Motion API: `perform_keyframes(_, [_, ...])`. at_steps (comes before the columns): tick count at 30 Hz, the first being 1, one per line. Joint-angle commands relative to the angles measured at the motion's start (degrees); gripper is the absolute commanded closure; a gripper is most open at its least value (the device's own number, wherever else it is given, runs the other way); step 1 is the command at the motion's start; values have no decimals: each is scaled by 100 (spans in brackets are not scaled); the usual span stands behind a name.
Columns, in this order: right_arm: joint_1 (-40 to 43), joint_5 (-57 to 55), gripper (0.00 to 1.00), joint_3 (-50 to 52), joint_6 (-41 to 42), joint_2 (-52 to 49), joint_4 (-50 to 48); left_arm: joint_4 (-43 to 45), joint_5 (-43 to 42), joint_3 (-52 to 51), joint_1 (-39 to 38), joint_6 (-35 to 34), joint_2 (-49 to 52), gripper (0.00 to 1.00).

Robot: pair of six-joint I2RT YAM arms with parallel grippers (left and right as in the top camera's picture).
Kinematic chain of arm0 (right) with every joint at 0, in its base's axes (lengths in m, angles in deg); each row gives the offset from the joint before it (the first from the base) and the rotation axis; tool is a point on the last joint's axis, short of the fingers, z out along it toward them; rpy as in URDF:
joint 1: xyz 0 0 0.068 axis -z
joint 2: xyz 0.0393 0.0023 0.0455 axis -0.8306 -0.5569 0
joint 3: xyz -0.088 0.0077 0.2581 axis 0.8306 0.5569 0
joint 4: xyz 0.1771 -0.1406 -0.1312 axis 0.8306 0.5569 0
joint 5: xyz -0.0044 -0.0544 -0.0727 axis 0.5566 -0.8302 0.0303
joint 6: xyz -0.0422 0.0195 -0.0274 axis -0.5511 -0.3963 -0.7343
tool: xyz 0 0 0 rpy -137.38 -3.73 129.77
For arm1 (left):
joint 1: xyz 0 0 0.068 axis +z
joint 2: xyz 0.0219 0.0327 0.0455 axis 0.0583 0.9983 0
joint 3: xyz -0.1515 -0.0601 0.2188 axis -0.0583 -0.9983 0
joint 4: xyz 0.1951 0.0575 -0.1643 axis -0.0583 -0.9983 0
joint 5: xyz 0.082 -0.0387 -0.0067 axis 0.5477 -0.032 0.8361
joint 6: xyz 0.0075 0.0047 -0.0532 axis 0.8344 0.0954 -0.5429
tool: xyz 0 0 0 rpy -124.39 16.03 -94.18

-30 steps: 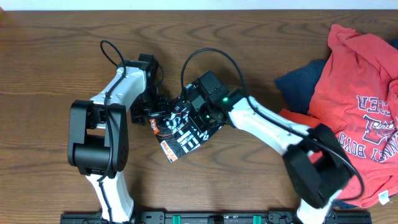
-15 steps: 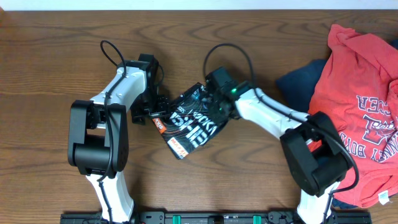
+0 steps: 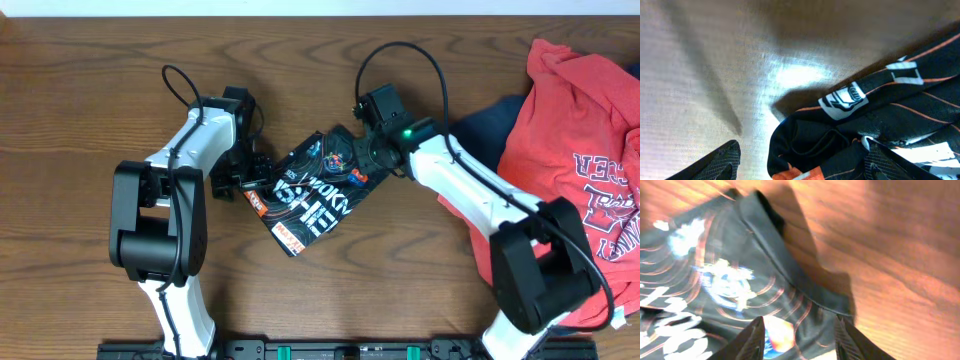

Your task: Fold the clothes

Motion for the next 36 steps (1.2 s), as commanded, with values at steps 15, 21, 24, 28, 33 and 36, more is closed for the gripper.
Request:
perform_keyframes(15, [564, -850, 60, -35, 732, 87, 1506, -1768, -503, -66, -33, -492, 109, 13])
perform_keyframes(21, [957, -737, 58, -35, 734, 87, 1705, -1567, 61, 262, -35, -369, -369, 5])
perform_keyframes(24, [1038, -710, 58, -35, 734, 87, 1757, -739, 63, 382, -37, -96, -807, 2])
perform_keyframes(28, [1047, -660, 57, -35, 734, 87, 1794, 197, -811, 376, -42, 702, -918, 2])
perform_keyframes(33, [1047, -483, 57, -35, 750, 87, 1794, 603, -1578, 363, -42, 1473, -511, 2])
perform_keyframes(36, [1047, -474, 57, -35, 787, 87, 1799, 721, -2131, 363, -42, 1969, -188, 2])
